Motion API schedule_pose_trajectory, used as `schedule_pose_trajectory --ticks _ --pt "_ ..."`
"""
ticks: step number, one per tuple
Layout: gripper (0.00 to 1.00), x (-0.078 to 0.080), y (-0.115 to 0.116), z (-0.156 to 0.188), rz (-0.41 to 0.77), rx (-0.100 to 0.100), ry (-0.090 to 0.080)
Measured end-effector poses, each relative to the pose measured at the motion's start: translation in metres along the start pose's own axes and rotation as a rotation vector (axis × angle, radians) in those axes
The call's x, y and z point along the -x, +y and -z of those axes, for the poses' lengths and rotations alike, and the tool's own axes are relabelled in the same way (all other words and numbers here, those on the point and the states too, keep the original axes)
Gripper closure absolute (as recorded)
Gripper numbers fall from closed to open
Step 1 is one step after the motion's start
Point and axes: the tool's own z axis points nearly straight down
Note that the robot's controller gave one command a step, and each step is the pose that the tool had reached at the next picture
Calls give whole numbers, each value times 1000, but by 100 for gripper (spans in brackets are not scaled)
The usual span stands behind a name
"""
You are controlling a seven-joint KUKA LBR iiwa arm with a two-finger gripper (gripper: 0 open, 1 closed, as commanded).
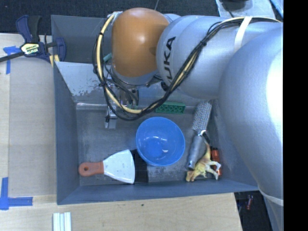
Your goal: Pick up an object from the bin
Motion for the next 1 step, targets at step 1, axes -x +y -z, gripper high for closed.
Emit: schedule_pose_trajectory --ticks 1 --pt "0 2 -1 5 -3 1 -8"
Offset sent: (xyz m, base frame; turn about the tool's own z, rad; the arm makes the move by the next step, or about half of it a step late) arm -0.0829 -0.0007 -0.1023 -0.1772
